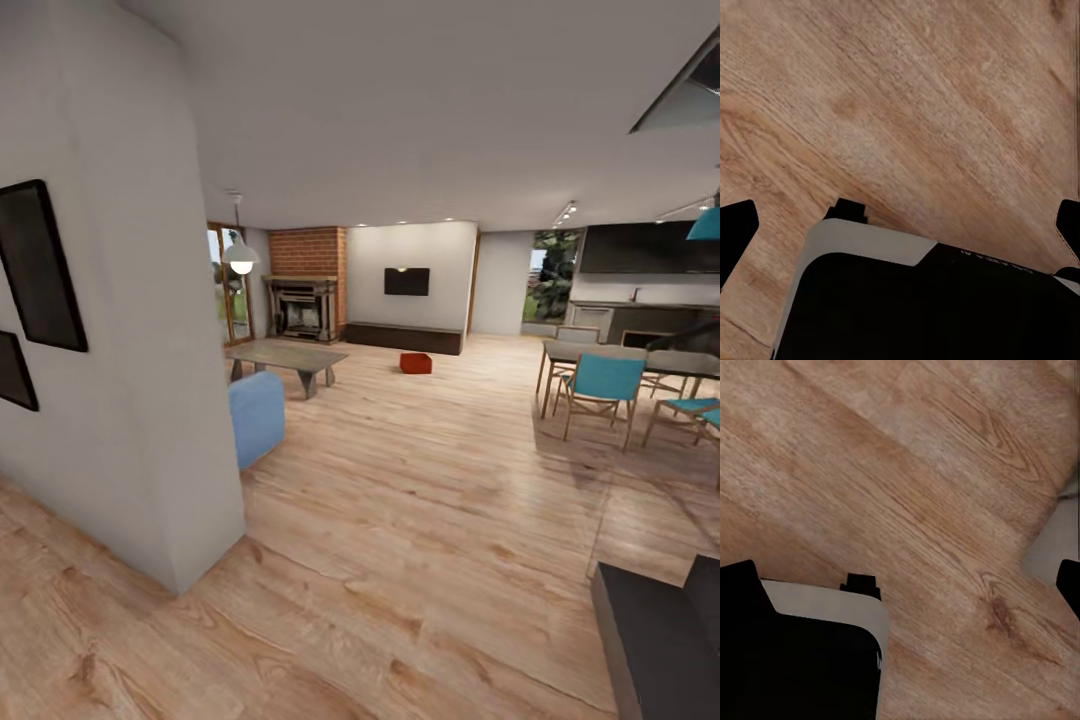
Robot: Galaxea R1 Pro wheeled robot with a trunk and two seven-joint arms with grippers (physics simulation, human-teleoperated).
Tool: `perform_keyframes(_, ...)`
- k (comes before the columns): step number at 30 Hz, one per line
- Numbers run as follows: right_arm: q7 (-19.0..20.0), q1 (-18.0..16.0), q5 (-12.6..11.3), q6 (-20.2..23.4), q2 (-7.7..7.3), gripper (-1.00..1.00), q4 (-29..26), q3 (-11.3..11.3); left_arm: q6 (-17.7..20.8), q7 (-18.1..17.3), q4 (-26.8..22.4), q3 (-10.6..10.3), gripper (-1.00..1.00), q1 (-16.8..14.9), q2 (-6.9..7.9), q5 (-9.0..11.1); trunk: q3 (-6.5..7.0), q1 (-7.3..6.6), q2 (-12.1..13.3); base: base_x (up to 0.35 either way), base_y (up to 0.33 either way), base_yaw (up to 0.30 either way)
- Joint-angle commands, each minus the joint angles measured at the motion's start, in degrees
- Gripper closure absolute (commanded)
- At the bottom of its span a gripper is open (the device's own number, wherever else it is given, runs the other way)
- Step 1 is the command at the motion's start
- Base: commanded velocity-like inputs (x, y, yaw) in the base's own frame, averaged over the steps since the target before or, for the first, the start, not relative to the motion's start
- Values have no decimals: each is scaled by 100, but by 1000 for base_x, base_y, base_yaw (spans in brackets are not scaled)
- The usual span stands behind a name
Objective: Move the two storage containers from the living room to the garage. In the garage, place one container on the floor and stack the other container on top of it (either order is fine).
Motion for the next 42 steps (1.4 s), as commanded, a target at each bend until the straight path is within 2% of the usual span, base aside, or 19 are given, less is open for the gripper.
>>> perform_keyframes(1, -22, -9, 54, -29, 0, -100, 16, -34, -17, -5, 4, -9, -100, -3, 1, 31, -8, 4, -6, 324, 0, -251)
perform_keyframes(27, -22, -9, 59, -31, -1, -100, 15, -25, -17, -4, 4, -9, -100, -3, 1, 31, -8, 4, -6, 324, 0, -250)
perform_keyframes(35, -14, -9, 80, -32, -9, -100, 15, -13, -17, -9, 4, -9, -100, -3, 1, 31, -8, 4, -6, 324, 0, -55)
perform_keyframes(37, -14, -9, 80, -32, -1, -100, 15, 106, -17, -7, 4, -9, -100, -4, 1, 31, -8, 4, -6, 324, 0, -1)
perform_keyframes(38, -13, -9, 77, -32, 11, -100, 15, 251, -17, -5, 4, -9, -100, -4, 1, 31, -8, 4, -6, 324, 0, 0)
perform_keyframes(42, -13, -9, 73, -32, 18, -100, 15, 349, -17, -5, 4, -9, -100, -4, 1, 31, -8, 4, -6, 324, 0, 0)
